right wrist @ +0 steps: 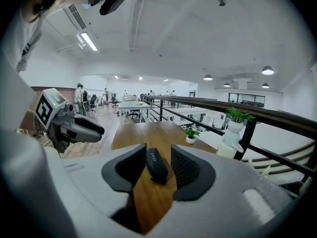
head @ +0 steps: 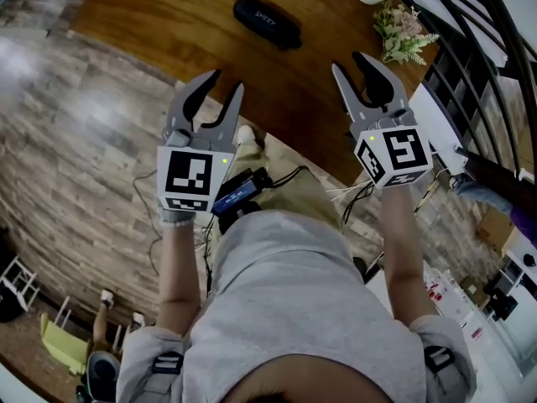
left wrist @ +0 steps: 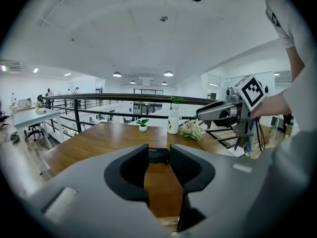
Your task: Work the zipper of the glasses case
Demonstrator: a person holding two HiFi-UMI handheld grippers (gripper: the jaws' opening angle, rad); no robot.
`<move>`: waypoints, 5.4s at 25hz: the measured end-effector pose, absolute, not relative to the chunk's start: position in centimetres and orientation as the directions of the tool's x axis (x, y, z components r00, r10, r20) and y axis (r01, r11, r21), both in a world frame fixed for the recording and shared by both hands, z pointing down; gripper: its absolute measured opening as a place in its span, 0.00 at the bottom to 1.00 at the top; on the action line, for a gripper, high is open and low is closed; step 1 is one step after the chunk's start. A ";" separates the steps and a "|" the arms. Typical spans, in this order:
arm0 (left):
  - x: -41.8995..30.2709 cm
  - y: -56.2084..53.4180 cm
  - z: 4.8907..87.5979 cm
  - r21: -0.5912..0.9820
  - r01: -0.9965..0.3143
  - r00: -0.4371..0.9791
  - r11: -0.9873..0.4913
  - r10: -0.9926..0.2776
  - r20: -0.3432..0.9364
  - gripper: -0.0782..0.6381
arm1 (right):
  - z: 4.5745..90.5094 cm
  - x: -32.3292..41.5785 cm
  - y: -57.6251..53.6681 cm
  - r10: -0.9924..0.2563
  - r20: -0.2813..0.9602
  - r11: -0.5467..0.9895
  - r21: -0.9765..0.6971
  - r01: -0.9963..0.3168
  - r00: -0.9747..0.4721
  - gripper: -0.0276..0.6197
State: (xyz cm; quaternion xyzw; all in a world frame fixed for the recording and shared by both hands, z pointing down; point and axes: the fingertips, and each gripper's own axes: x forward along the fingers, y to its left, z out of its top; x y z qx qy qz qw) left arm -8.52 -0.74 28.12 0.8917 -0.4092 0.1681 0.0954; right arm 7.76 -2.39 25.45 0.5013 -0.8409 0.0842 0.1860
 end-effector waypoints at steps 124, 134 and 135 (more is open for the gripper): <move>-1.7 -9.0 43.8 0.055 -0.831 0.430 -0.554 -0.576 0.695 0.15 | 40.7 -1.0 -13.3 -0.265 0.604 0.806 -0.289 -0.516 -0.752 0.38; -4.2 -10.7 43.9 0.008 -0.851 0.375 -0.525 -0.598 0.708 0.15 | 40.6 -1.1 -13.1 -0.262 0.606 0.811 -0.283 -0.512 -0.751 0.38; -4.6 -10.9 44.0 0.004 -0.855 0.367 -0.519 -0.598 0.713 0.14 | 40.6 -1.1 -13.0 -0.263 0.606 0.812 -0.281 -0.512 -0.750 0.38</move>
